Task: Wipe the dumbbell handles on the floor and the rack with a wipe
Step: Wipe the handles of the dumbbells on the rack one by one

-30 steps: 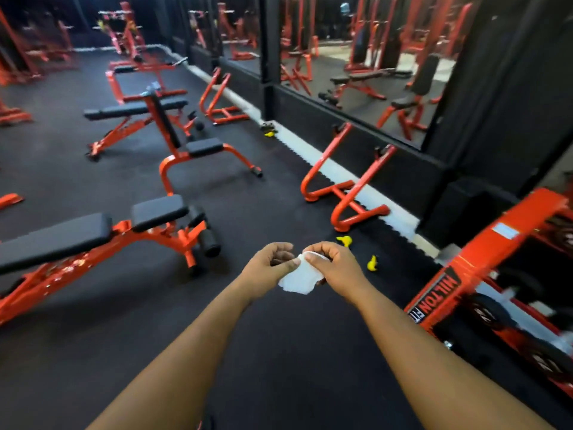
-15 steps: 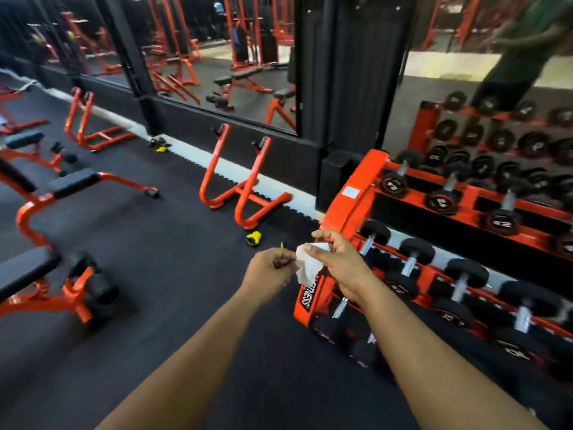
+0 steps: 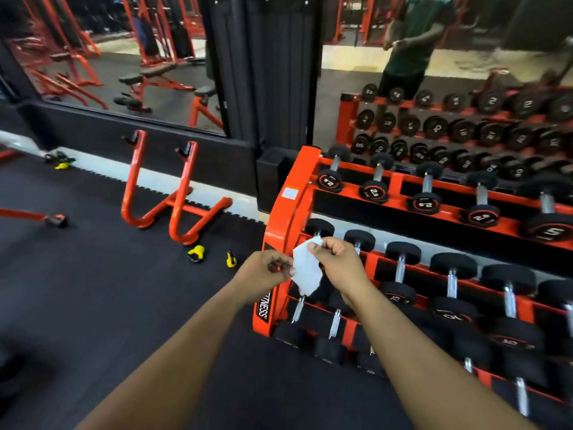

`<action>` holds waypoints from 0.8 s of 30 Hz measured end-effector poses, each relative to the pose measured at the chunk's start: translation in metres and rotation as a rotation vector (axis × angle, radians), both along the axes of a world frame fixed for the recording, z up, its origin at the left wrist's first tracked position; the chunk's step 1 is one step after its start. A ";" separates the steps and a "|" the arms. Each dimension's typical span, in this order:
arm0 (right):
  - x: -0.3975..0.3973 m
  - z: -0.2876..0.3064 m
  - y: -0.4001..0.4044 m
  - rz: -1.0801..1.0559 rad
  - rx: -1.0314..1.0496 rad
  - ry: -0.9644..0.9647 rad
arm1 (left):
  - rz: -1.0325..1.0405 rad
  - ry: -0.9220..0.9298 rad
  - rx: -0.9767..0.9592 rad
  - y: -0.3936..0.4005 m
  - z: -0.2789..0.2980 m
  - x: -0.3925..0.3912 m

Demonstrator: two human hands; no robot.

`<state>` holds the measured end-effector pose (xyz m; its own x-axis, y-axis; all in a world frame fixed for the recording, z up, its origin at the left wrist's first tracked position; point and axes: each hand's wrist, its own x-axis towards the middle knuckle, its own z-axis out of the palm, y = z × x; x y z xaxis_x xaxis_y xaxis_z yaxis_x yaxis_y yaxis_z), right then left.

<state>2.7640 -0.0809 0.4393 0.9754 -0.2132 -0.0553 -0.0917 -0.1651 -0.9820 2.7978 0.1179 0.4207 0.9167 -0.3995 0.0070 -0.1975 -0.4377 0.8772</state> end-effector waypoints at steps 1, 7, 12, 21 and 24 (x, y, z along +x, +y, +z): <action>0.006 0.003 0.005 0.010 0.005 0.008 | -0.052 0.067 -0.086 0.001 0.004 0.005; 0.031 0.018 0.017 0.088 -0.044 0.017 | -0.171 0.369 -0.272 0.005 0.011 0.044; 0.045 0.016 0.025 -0.080 -0.025 0.054 | -0.044 0.321 -0.337 -0.002 0.003 0.067; 0.059 0.004 -0.007 -0.022 0.018 0.016 | -0.052 0.430 -0.399 -0.040 0.009 0.078; 0.067 0.004 -0.035 -0.042 -0.017 0.036 | -0.039 0.384 -0.445 -0.058 0.015 0.084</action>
<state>2.8310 -0.1164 0.4436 0.9631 -0.2550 -0.0859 -0.1338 -0.1766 -0.9751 2.8814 0.0595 0.4356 0.8716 -0.4674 -0.1478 0.1623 -0.0094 0.9867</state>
